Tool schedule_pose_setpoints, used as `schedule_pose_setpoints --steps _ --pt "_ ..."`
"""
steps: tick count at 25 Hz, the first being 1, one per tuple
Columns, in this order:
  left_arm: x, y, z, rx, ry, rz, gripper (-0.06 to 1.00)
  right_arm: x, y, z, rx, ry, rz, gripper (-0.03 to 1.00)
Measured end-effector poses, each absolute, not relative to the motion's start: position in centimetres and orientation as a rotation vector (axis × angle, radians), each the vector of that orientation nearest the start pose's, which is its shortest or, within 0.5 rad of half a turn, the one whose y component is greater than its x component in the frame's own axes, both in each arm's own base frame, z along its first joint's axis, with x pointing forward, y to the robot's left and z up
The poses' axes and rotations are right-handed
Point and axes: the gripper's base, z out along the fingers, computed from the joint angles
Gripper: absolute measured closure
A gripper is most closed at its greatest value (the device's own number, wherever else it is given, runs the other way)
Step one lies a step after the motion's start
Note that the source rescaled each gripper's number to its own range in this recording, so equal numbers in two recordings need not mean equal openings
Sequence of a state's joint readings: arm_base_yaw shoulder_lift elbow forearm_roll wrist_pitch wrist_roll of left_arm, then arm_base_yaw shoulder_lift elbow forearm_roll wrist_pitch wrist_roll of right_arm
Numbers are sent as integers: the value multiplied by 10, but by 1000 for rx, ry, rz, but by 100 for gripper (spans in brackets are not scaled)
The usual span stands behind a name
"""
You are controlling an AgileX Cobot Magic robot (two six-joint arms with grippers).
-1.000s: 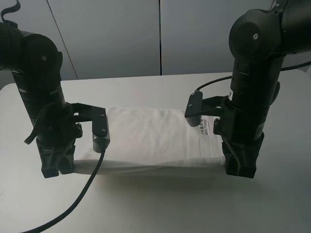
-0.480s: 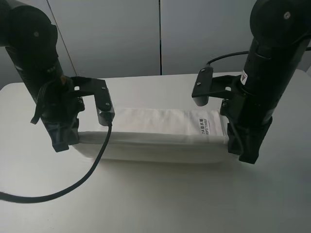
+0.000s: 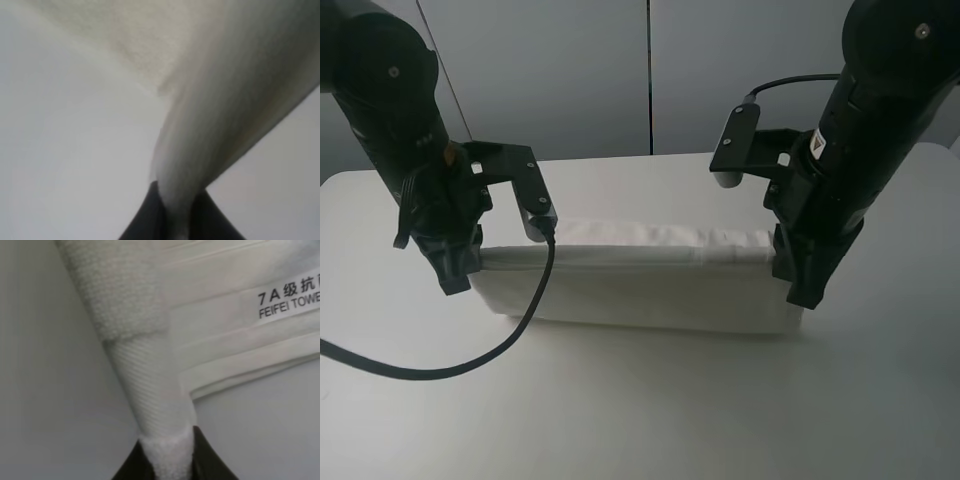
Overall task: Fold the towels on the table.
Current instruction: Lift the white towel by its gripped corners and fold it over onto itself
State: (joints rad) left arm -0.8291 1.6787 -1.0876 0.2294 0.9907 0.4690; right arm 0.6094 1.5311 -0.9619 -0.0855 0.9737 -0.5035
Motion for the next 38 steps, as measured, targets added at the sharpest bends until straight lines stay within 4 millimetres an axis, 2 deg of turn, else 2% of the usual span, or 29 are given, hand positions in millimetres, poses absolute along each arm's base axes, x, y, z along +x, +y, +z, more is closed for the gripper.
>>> schedule_pose_setpoints --steps 6,17,27,33,38 --pt "227 -217 211 1931 2211 335 94 233 149 221 -1606 2471 -179 96" --pt "243 -218 217 1865 2054 505 94 245 155 225 -1569 2316 -209 96" --pt "257 -217 222 1779 1967 509 94 255 155 230 -1498 2227 -297 97" --pt "273 -209 220 1711 1970 475 94 263 161 214 -1484 2245 -300 97" --pt "279 -213 209 1722 1946 449 94 271 162 202 -1439 2269 -355 97"
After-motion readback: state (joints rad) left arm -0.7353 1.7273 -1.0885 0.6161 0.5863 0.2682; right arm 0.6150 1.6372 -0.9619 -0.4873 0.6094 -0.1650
